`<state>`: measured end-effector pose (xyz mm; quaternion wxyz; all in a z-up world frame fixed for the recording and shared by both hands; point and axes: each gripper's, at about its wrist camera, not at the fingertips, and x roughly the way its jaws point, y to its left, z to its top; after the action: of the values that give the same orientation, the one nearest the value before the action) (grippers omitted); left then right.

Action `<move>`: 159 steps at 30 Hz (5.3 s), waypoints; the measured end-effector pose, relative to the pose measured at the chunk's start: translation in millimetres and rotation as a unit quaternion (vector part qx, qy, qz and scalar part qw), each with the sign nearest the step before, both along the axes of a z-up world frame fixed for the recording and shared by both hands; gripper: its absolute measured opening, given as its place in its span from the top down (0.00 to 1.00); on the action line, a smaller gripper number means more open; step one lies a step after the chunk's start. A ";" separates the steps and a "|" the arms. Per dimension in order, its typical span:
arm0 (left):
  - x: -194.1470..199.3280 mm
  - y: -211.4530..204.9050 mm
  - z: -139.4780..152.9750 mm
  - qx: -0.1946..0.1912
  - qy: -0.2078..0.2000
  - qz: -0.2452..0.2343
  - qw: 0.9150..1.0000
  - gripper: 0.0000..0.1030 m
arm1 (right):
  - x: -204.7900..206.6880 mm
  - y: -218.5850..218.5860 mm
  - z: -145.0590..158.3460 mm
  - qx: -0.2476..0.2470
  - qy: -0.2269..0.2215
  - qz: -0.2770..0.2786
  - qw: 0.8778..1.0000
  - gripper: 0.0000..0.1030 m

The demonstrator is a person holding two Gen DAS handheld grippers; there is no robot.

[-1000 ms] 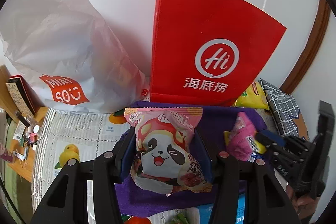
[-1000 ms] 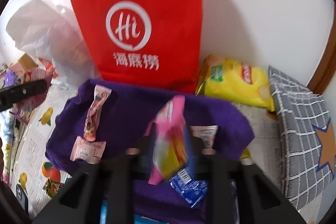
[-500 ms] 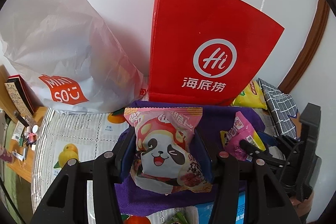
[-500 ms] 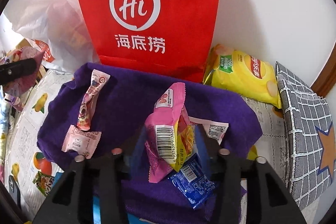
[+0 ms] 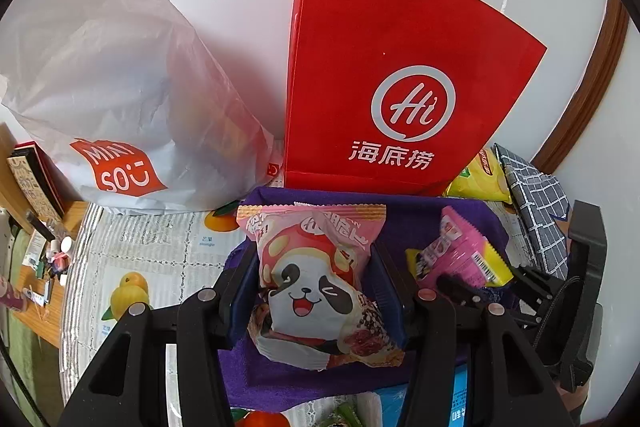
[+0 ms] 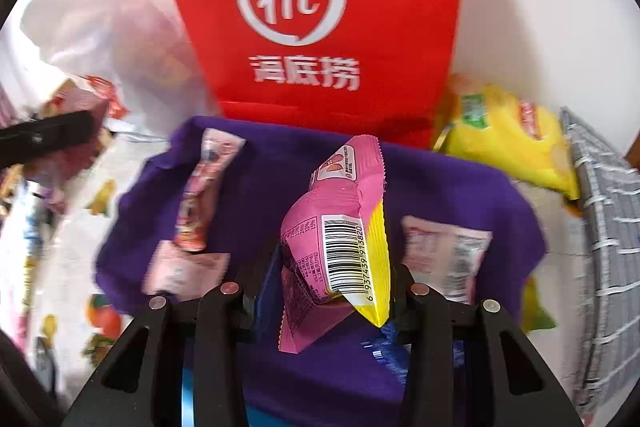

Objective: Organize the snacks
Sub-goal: 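Release the pink chip bag on the towel while the left tool releases the panda packet, then move both open tools back to the snacks in front of the tissue box, then grasp the red packet with the right tool while the left tool grasps the yellow chip bag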

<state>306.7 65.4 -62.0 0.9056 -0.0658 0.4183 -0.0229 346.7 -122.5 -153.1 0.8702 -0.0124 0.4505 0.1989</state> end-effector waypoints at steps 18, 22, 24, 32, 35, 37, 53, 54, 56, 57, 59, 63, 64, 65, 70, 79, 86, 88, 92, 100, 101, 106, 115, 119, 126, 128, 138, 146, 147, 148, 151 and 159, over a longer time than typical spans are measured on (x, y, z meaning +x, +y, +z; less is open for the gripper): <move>8.1 -13.0 -9.8 0.017 0.018 -0.012 1.000 0.50 | -18.2 -5.6 31.0 -0.121 -0.072 -0.044 0.989 0.49; 16.4 -19.8 -23.8 0.024 0.045 -0.027 0.998 0.51 | -24.8 -11.0 46.9 -0.116 -0.096 -0.049 0.987 0.44; 19.7 -23.4 -32.1 0.030 0.059 -0.029 0.997 0.50 | -26.9 -14.4 51.8 -0.112 -0.104 -0.053 0.987 0.42; 30.0 -43.7 -59.7 0.069 0.102 -0.043 0.991 0.50 | -26.6 -28.0 60.0 -0.094 -0.109 -0.072 0.987 0.42; 31.4 -45.4 -65.8 0.075 0.113 -0.045 0.990 0.50 | -25.8 -29.8 60.1 -0.090 -0.104 -0.071 0.988 0.42; 31.7 -46.5 -67.1 0.077 0.115 -0.046 0.989 0.50 | -25.8 -30.5 60.0 -0.082 -0.101 -0.069 0.989 0.42; 24.6 -53.8 -41.4 0.100 0.078 -0.032 0.991 0.28 | -25.9 -33.3 69.9 -0.047 -0.087 -0.085 0.991 0.23; 24.3 -53.9 -39.1 0.102 0.074 -0.028 0.992 0.28 | -27.1 -32.7 72.6 -0.048 -0.090 -0.090 0.991 0.22; 22.0 -53.3 -31.5 0.108 0.066 -0.017 0.992 0.28 | -29.6 -31.1 77.6 -0.050 -0.096 -0.094 0.990 0.19; 20.9 -53.4 -28.6 0.111 0.063 -0.015 0.992 0.28 | -30.9 -30.5 80.2 -0.054 -0.098 -0.097 0.989 0.19; 18.4 -53.1 -21.6 0.117 0.056 -0.012 0.992 0.27 | -34.4 -29.3 86.5 -0.062 -0.105 -0.112 0.986 0.17; 7.9 -48.4 -1.4 0.101 0.037 -0.014 0.994 0.27 | -46.5 -30.6 99.9 -0.064 -0.128 -0.139 0.980 0.15; 3.7 -46.2 5.6 0.093 0.026 -0.014 0.995 0.27 | -49.9 -30.8 102.6 -0.060 -0.131 -0.136 0.980 0.15; -1.5 -44.2 12.9 0.084 0.011 -0.013 0.996 0.27 | -53.3 -30.9 104.3 -0.055 -0.127 -0.131 0.982 0.15; -25.2 -42.3 40.5 0.067 -0.040 -0.011 0.997 0.27 | -82.7 -37.1 107.6 -0.038 -0.129 -0.122 0.983 0.15; -73.4 -41.2 48.8 0.046 -0.037 -0.020 0.998 0.27 | -137.8 -57.4 86.8 -0.020 -0.089 -0.108 0.990 0.15; -114.2 -29.6 41.8 0.013 -0.031 -0.017 0.999 0.27 | -188.7 -55.5 65.4 -0.024 -0.102 -0.089 0.991 0.16; -126.8 -24.4 34.9 0.012 -0.028 -0.001 1.000 0.27 | -203.0 -54.9 58.2 -0.030 -0.110 -0.088 0.990 0.16; -152.8 -16.5 23.8 0.020 -0.040 0.013 0.999 0.27 | -222.0 -52.3 44.0 -0.037 -0.111 -0.083 0.990 0.17; -187.0 -5.5 6.4 0.031 -0.036 0.011 0.999 0.26 | -237.2 -48.2 14.9 -0.017 -0.059 -0.072 0.996 0.21; -189.2 -3.7 3.6 0.031 -0.031 0.011 0.999 0.26 | -238.7 -47.0 11.9 -0.017 -0.057 -0.068 0.996 0.21; -192.8 8.7 -13.6 0.019 -0.009 0.018 1.000 0.26 | -239.5 -39.8 -4.3 -0.023 -0.048 -0.058 0.997 0.27; -193.7 18.1 -32.4 0.020 0.004 0.013 1.000 0.26 | -224.5 -25.4 -35.4 -0.050 -0.016 -0.038 0.998 0.38; -191.9 21.6 -39.7 0.005 0.007 0.016 1.000 0.26 | -216.4 -17.1 -41.9 -0.041 -0.002 -0.038 0.998 0.38; -193.9 21.8 -44.2 0.000 0.007 0.002 1.000 0.26 | -212.5 -5.5 -52.0 -0.074 0.009 -0.030 0.997 0.42; -195.4 23.2 -43.2 0.003 0.005 0.003 1.000 0.26 | -216.9 -9.6 -51.1 -0.081 0.009 -0.034 0.996 0.44; -200.2 26.2 -37.8 -0.003 -0.004 -0.001 1.000 0.26 | -235.9 -41.3 -48.8 -0.097 0.015 -0.061 0.993 0.38; -205.8 21.4 -38.7 0.001 -0.002 -0.007 1.000 0.26 | -253.0 -62.9 -42.6 -0.094 0.022 -0.094 0.991 0.35; -206.0 20.6 -38.7 0.001 -0.003 -0.008 1.000 0.26 | -254.9 -65.4 -41.7 -0.087 0.021 -0.097 0.991 0.35; -206.4 19.8 -38.6 0.000 -0.003 -0.009 1.000 0.26 | -256.0 -67.4 -41.3 -0.079 0.020 -0.097 0.992 0.35; -206.9 18.0 -40.2 -0.001 0.000 -0.009 1.000 0.26 | -254.0 -67.9 -43.7 -0.069 0.019 -0.093 0.993 0.35; -212.5 15.2 -44.0 -0.001 0.010 -0.019 1.000 0.26 | -240.9 -54.6 -54.7 -0.085 0.007 -0.063 0.994 0.35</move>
<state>94.2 80.6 -106.0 0.9008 -0.0585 0.4284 -0.0398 105.8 -177.1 -207.7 0.8736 -0.0567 0.4720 0.1043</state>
